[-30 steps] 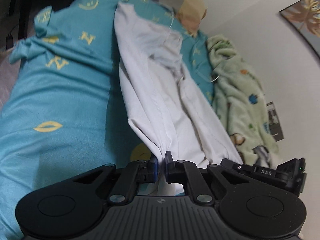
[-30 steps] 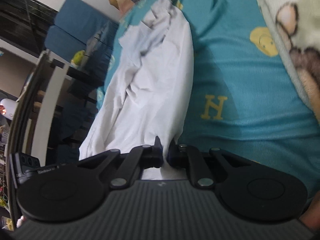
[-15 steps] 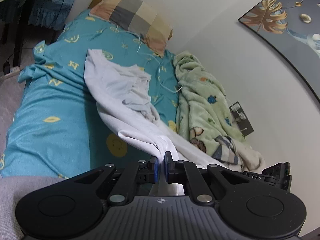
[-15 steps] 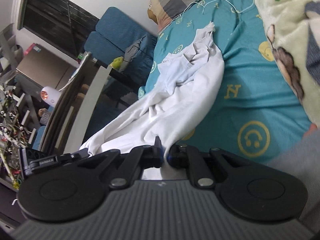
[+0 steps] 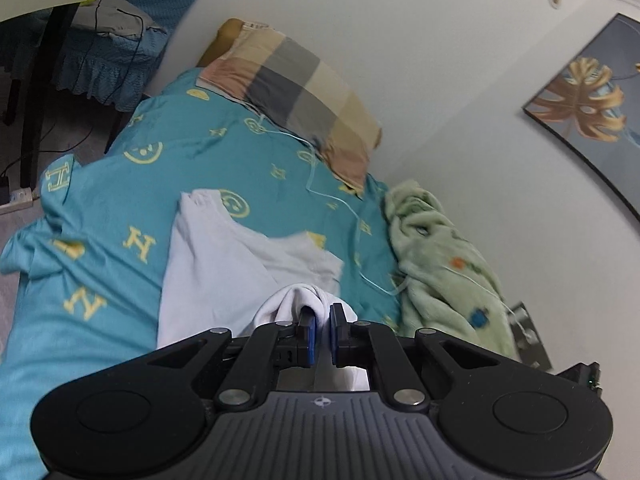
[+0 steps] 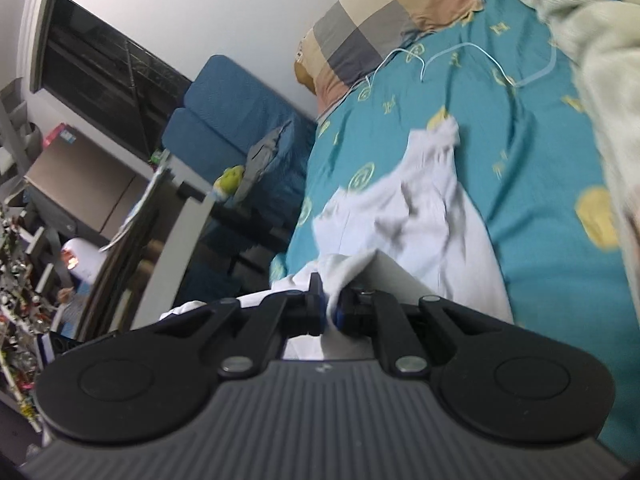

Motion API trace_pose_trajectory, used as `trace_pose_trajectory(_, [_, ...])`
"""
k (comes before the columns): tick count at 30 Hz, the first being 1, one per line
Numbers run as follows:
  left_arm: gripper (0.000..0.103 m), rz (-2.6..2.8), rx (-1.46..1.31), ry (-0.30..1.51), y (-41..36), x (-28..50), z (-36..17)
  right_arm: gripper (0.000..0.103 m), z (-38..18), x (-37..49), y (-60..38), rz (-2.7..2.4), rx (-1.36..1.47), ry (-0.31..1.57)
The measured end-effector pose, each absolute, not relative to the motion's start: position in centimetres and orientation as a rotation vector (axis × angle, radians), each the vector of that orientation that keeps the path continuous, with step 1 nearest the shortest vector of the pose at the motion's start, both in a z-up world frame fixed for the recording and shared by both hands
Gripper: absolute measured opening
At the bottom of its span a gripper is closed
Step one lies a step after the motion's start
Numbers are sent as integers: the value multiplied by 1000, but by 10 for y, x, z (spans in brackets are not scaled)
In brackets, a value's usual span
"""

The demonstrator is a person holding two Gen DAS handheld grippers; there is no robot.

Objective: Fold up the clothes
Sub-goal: 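Fold the hem up toward the collar with both tools and open them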

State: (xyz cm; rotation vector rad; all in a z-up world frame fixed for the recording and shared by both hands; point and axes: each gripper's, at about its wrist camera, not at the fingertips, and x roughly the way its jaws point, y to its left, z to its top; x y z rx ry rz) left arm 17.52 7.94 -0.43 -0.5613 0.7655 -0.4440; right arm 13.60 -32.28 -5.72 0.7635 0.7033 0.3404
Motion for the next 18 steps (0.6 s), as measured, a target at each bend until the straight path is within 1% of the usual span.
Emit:
trace_pose_trajectory(4, [8, -411, -543, 772, 74, 245, -45, 9, -92, 194, -320, 309, 719, 708])
trace_pose_trajectory(8, [8, -362, -507, 793, 68, 297, -96, 9, -132, 239, -318, 285, 672, 725])
trace_pose_trajectory(13, [9, -334, -446, 884, 58, 324, -154, 9, -182, 284, -316, 247, 625, 766])
trace_pose_trajectory(15, [11, -328, -433, 899, 57, 328, -165, 9, -195, 291, -315, 233, 630, 789])
trace_pose_trajectory(18, [17, -318, -444, 913, 59, 328, -167, 10, -199, 295, -312, 224, 634, 796])
